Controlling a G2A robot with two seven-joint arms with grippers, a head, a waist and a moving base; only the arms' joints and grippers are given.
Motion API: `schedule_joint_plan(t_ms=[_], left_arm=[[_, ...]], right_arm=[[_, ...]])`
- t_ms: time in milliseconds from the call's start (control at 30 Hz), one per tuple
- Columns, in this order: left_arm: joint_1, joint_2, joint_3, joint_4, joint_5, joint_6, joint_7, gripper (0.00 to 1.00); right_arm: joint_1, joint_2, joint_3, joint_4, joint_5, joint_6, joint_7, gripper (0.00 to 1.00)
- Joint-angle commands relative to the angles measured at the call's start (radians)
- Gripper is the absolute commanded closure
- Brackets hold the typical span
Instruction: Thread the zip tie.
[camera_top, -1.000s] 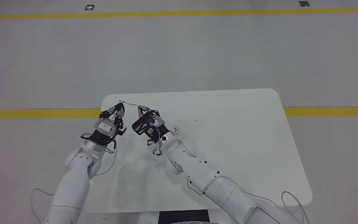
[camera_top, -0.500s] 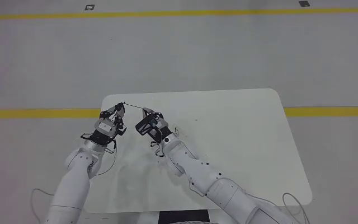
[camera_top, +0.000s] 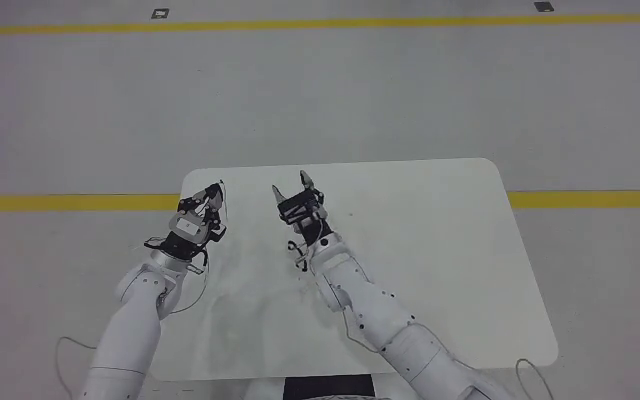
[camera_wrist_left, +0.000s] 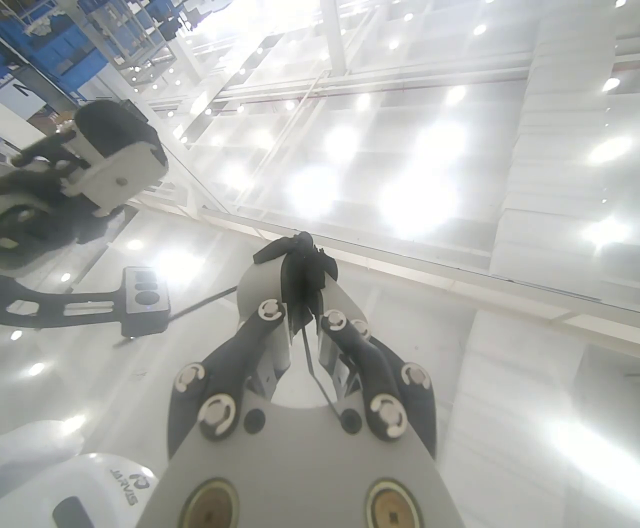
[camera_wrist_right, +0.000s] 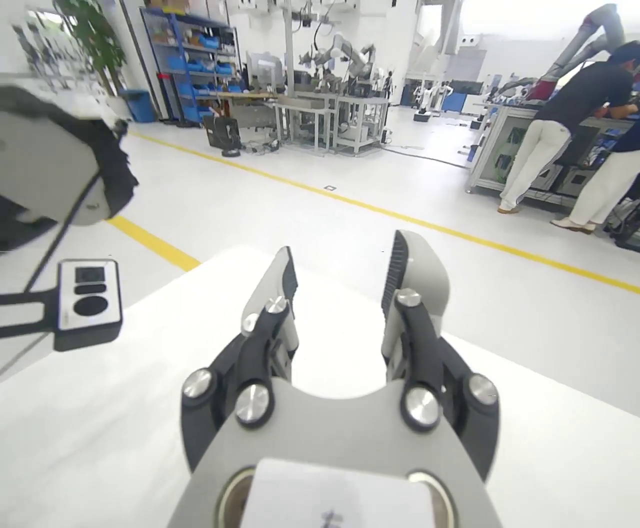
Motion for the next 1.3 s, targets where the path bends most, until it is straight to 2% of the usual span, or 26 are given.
schedule_joint_plan(t_ms=[0,67,500,600,667,767,867,933,1267], left_arm=[[0.0,0.0,0.0,0.0,0.0,0.0,0.0,1.0],[0.0,0.0,0.0,0.0,0.0,0.0,0.0,1.0],[0.0,0.0,0.0,0.0,0.0,0.0,0.0,1.0],[0.0,0.0,0.0,0.0,0.0,0.0,0.0,1.0],[0.0,0.0,0.0,0.0,0.0,0.0,0.0,1.0],[0.0,0.0,0.0,0.0,0.0,0.0,0.0,1.0],[0.0,0.0,0.0,0.0,0.0,0.0,0.0,1.0],[0.0,0.0,0.0,0.0,0.0,0.0,0.0,1.0],[0.0,0.0,0.0,0.0,0.0,0.0,0.0,1.0]], right_arm=[[-0.037,0.01,0.038,-0.051,0.088,-0.11,-0.014,0.0],[-0.066,0.018,0.069,-0.087,0.209,-0.251,-0.018,0.0],[-0.069,0.018,0.072,-0.091,0.219,-0.251,-0.019,0.0],[-0.1,0.024,0.122,-0.133,0.34,-0.3,-0.027,0.0],[-0.122,0.03,0.161,-0.165,0.426,-0.355,-0.018,0.0],[-0.147,0.039,0.204,-0.201,0.502,-0.41,0.004,0.0],[-0.165,0.043,0.221,-0.223,0.556,-0.443,0.021,0.0],[-0.17,0.044,0.22,-0.23,0.61,-0.491,0.045,0.0],[-0.17,0.046,0.224,-0.229,0.611,-0.495,0.051,0.0]])
